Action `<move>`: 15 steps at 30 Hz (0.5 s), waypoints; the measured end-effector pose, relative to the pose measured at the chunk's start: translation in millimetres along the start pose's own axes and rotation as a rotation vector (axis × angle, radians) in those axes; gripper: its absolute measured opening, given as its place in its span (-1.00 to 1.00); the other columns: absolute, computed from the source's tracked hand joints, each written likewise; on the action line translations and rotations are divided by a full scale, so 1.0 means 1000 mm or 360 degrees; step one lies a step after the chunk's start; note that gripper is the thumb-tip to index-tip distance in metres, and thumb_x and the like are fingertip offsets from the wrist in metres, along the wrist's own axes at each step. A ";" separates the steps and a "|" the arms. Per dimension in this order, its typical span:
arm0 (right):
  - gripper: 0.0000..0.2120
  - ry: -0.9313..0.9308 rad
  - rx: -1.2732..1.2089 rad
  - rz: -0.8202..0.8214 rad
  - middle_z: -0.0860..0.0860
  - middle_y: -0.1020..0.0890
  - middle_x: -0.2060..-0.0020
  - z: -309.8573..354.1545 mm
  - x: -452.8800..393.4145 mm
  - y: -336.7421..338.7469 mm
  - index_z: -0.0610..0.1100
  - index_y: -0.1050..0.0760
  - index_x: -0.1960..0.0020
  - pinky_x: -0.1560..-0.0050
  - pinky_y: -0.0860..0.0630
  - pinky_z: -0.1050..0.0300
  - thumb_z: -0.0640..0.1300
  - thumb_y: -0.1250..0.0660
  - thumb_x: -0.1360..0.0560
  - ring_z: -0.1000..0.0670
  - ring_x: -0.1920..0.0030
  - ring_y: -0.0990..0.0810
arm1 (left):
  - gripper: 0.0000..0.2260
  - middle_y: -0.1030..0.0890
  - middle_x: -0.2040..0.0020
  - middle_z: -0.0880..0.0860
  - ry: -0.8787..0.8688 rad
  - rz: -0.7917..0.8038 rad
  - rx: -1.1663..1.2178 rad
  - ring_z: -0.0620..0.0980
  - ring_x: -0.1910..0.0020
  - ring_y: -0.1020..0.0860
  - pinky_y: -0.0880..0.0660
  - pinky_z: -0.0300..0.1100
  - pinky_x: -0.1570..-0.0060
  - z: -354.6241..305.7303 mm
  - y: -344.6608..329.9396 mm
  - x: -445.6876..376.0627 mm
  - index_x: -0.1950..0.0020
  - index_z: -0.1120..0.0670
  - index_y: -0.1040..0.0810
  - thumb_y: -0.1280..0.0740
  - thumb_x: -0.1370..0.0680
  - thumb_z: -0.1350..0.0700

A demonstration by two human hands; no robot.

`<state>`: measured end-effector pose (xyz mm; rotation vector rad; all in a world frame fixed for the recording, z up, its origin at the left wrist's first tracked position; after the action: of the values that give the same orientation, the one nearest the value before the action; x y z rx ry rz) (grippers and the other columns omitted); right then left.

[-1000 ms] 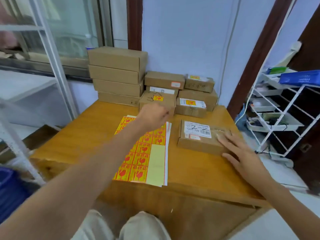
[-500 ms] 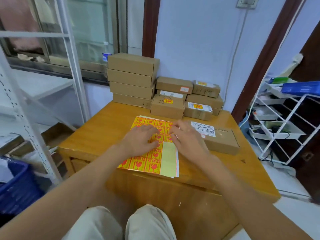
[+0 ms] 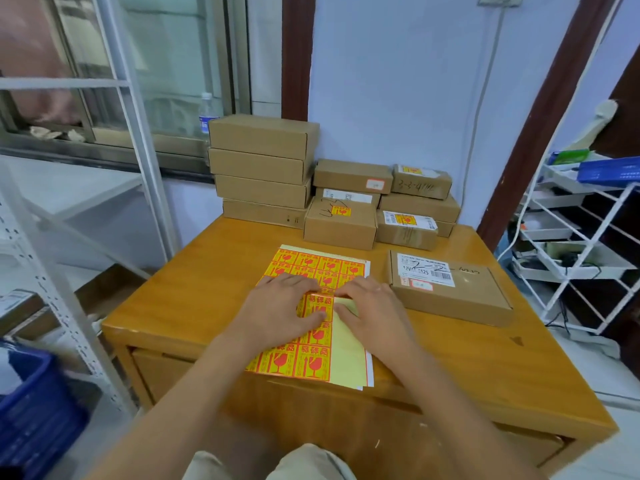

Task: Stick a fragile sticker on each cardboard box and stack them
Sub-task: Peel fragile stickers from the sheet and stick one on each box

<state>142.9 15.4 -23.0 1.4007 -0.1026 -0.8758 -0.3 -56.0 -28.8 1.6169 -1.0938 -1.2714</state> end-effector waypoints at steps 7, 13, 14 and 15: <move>-0.92 -0.0127 -0.0314 -0.0048 0.20 -0.51 0.08 -0.006 0.003 0.004 0.14 -0.51 0.08 0.06 -0.38 0.20 0.06 -0.38 -0.58 0.17 -0.01 -0.48 | -0.39 -0.44 -0.46 -0.23 -0.0043 0.0029 0.0021 -0.18 -0.46 -0.34 -0.23 -0.11 -0.45 -0.003 0.001 0.001 -0.52 -0.21 -0.35 -0.19 -0.54 -0.43; -0.88 -0.0244 -0.0424 0.0043 0.19 -0.51 0.13 -0.013 0.001 0.002 0.17 -0.55 0.15 0.07 -0.41 0.21 0.08 -0.39 -0.57 0.17 -0.01 -0.47 | -0.34 -0.34 -0.53 -0.26 -0.0076 0.0156 0.0063 -0.20 -0.53 -0.25 -0.16 -0.08 -0.51 -0.005 -0.004 0.002 -0.58 -0.24 -0.26 -0.15 -0.52 -0.46; -0.89 -0.0243 -0.0412 0.0042 0.19 -0.51 0.13 -0.013 0.002 0.002 0.15 -0.56 0.15 0.10 -0.37 0.23 0.07 -0.39 -0.56 0.17 0.00 -0.46 | -0.34 -0.32 -0.54 -0.27 -0.0086 0.0169 0.0057 -0.21 -0.54 -0.23 -0.14 -0.08 -0.51 -0.005 -0.004 0.002 -0.58 -0.24 -0.26 -0.15 -0.53 -0.46; -0.89 -0.0249 -0.0411 0.0037 0.19 -0.52 0.14 -0.013 0.002 0.002 0.14 -0.57 0.15 0.12 -0.36 0.24 0.07 -0.39 -0.56 0.17 0.00 -0.46 | -0.34 -0.31 -0.54 -0.28 -0.0100 0.0178 0.0046 -0.23 -0.54 -0.22 -0.12 -0.10 -0.51 -0.005 -0.005 0.002 -0.58 -0.24 -0.25 -0.15 -0.53 -0.46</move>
<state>152.1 24.0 -25.3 1.0884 -0.1201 -0.9433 5.9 -56.3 -32.7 1.5236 -1.2290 -1.2455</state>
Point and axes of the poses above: each hand's wrist, its own x-axis away from the middle knuckle, its own y-axis out of the back of the hand, z = x × y, the point moved 8 cm from there along -x, towards the middle knuckle
